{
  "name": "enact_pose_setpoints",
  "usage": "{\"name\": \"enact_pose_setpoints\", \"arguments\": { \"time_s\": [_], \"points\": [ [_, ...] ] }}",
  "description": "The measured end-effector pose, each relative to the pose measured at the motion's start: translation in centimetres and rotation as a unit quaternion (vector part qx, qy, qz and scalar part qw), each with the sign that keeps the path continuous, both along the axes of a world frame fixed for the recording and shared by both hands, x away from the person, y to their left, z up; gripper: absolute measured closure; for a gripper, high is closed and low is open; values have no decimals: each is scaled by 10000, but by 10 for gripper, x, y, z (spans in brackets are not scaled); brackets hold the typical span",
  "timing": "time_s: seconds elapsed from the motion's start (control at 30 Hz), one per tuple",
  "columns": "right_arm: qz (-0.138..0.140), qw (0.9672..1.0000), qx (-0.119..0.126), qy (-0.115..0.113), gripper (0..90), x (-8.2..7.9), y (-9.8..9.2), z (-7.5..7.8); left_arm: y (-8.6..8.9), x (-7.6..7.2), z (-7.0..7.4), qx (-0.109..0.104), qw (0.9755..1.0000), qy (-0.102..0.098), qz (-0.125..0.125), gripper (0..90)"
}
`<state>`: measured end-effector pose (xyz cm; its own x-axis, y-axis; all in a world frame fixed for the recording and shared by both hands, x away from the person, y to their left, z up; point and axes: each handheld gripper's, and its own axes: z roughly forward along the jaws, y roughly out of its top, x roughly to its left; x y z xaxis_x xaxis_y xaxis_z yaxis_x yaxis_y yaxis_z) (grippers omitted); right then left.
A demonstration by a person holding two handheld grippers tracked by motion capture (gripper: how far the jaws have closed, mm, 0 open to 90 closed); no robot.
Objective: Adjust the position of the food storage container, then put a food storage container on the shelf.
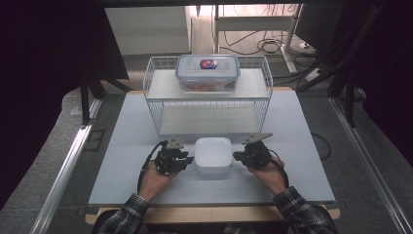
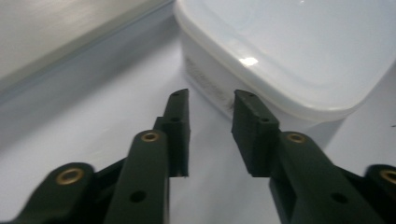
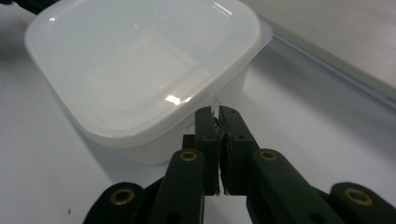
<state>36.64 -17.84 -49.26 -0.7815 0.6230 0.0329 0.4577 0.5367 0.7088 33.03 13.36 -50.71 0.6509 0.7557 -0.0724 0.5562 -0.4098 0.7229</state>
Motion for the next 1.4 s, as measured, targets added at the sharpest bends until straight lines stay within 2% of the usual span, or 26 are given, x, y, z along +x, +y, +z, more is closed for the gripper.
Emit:
{"name": "enact_pose_setpoints", "arguments": {
  "time_s": [0.17,0.2,0.23,0.43,0.57,0.67,0.73,0.87,0.97,1.03,1.13,1.23,1.33,1.4],
  "points": [
    [-39,9998,8,-193,769,-6,-10,6,14,-9,5,-106,9998,-164,93,431],
    [-25,9996,18,-285,722,-10,-14,9,16,-10,6,-133,9997,-191,87,392],
    [-25,9996,18,-285,722,-10,-14,9,17,-12,7,-149,9996,-225,80,392],
    [-29,9991,27,-427,554,-20,-20,13,21,-22,7,-194,9992,-361,0,271],
    [0,9990,61,-451,422,-24,-23,13,26,-29,5,-281,9990,-359,-23,202],
    [43,9988,89,-475,333,-27,-25,13,28,-34,3,-517,9983,-237,-99,147],
    [120,9988,112,-467,285,-30,-27,12,28,-37,2,-526,9983,-224,-139,115],
    [117,9989,95,-446,222,-33,-31,9,27,-38,2,-484,9984,-250,-124,78],
    [99,9991,200,-363,170,-29,-34,8,26,-37,1,-454,9984,-287,-152,55],
    [114,9991,285,-296,141,-26,-34,7,25,-37,1,-505,9978,-321,-288,48],
    [125,9989,328,-313,95,-25,-32,6,24,-36,-1,-508,9970,-373,-439,36],
    [139,9987,310,-384,59,-27,-28,6,23,-34,-4,-418,9966,-475,-522,22],
    [137,9986,296,-416,34,-27,-25,7,23,-32,-6,-314,9970,-528,-478,17],
    [113,9987,305,-396,21,-27,-25,8,24,-31,-6,-370,9974,-457,-418,17]
  ]
}}
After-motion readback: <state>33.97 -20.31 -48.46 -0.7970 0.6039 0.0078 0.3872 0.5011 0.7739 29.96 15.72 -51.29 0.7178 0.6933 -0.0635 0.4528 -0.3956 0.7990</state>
